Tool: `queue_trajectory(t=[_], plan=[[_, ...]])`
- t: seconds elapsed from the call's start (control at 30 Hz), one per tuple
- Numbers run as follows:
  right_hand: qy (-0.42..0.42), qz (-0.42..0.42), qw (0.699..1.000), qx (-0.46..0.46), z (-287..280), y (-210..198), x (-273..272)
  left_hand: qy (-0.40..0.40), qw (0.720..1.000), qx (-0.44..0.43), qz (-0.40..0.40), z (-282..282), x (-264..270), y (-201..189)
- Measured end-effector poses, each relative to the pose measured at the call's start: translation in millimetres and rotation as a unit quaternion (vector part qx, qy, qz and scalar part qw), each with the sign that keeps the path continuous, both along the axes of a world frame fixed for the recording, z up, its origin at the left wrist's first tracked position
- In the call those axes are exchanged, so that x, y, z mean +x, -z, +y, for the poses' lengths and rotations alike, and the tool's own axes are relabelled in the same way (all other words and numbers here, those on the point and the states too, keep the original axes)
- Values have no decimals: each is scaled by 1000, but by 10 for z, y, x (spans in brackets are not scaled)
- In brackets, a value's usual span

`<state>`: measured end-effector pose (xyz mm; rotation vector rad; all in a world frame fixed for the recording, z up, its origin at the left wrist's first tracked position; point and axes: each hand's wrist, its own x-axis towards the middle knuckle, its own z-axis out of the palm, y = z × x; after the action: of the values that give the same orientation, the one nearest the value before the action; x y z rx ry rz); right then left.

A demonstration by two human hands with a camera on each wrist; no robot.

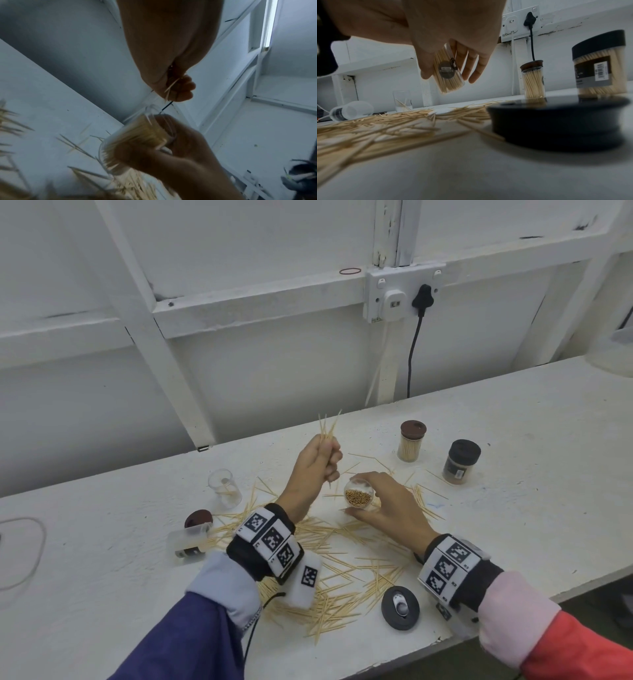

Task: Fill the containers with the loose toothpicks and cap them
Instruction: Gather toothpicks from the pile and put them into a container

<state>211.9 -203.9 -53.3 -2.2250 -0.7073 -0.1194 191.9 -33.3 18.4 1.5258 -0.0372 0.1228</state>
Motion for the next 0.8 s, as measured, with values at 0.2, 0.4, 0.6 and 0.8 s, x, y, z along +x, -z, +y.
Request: queue_trajectory(t=[0.2,0.4,0.6,0.8], plan=[[-16,11,1000,-23,23,-28,-18,25,998,-28,-40,-260,-23,0],[-22,29,999,-32,40,-55,-44,14,999,-9,-32,-325,-60,102],[-10,38,999,-29,43,-20,-20,53,998,-28,-11,-347,-84,173],[-16,33,999,-12,30,-69,-7,58,998,-4,-23,-355,-124,174]])
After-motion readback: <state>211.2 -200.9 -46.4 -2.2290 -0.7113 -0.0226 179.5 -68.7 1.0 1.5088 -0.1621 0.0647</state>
